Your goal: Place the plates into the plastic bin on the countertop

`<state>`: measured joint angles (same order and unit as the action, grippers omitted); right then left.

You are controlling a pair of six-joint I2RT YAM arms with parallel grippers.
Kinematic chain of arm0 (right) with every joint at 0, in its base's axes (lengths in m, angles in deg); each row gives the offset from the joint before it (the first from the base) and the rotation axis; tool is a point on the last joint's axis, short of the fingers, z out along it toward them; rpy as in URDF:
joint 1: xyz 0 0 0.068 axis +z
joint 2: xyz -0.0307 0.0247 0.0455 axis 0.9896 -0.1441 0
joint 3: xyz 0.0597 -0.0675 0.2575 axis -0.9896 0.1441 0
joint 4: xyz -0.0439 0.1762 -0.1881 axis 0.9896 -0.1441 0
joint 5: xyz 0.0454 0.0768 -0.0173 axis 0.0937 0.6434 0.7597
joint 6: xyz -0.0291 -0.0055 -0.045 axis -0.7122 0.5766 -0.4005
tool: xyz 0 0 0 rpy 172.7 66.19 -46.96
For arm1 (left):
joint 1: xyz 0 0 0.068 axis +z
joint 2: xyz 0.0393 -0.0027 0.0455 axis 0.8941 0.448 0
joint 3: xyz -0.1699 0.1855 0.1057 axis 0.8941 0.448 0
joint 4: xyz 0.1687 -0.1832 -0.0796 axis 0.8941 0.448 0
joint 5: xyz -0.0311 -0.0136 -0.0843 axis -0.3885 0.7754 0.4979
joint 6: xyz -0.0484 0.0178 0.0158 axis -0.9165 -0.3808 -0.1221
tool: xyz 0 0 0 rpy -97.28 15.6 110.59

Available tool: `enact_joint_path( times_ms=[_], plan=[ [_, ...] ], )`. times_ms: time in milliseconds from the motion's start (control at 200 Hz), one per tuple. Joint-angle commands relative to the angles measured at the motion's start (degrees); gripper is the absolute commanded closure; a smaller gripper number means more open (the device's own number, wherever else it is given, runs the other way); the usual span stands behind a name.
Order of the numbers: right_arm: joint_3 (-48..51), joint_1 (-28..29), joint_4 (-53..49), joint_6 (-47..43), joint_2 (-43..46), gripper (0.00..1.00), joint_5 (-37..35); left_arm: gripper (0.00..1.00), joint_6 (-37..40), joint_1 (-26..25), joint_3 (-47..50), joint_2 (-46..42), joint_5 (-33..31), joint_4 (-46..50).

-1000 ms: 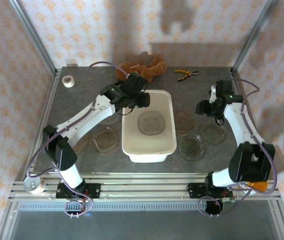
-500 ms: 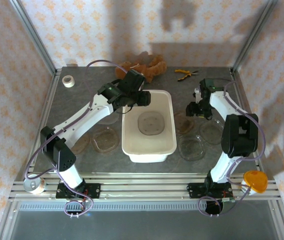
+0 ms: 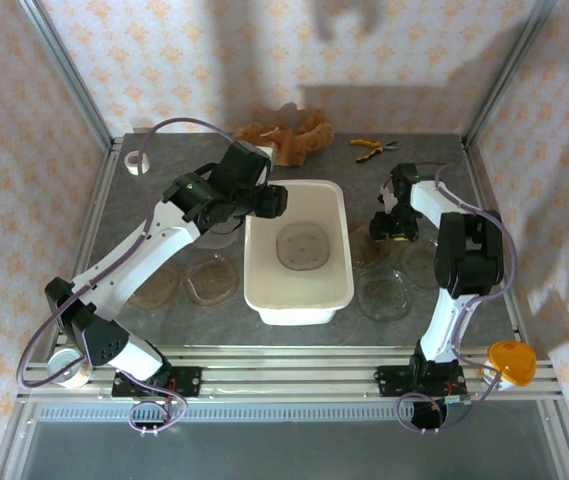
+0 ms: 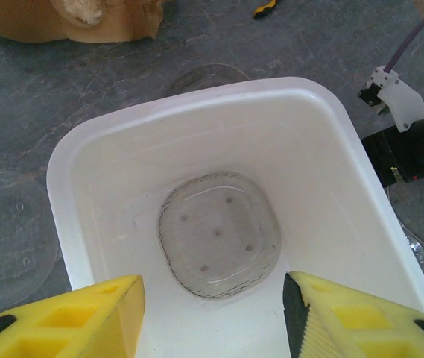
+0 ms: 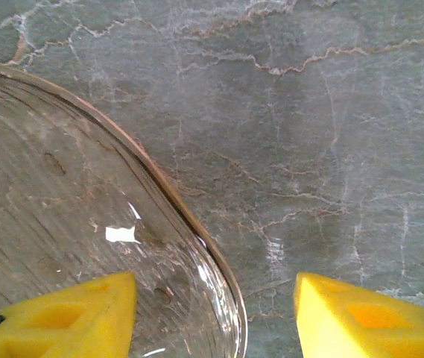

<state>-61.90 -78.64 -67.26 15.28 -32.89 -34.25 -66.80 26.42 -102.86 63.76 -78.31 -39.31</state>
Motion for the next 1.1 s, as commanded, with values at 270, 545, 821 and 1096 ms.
enact_joint_path(
  times_ms=[270,545,821,1096],
  plan=[
    [-2.4,0.0,0.4,-0.8,-3.7,0.52,0.1,0.46,2.2,0.8,1.1,1.8,-1.6,-1.3],
    [-2.1,0.3,0.9,-0.7,-4.5,0.65,1.4,0.46,2.9,0.8,1.1,3.9,-1.4,-1.0],
    [-2.8,0.1,0.4,-0.6,-5.3,0.75,-1.1,0.46,3.6,0.9,0.7,4.7,-1.7,-0.9],
    [-5.0,-1.0,0.8,2.6,-5.7,0.80,-2.2,0.46,3.6,1.1,1.2,4.1,-2.5,-0.8]
  ],
)
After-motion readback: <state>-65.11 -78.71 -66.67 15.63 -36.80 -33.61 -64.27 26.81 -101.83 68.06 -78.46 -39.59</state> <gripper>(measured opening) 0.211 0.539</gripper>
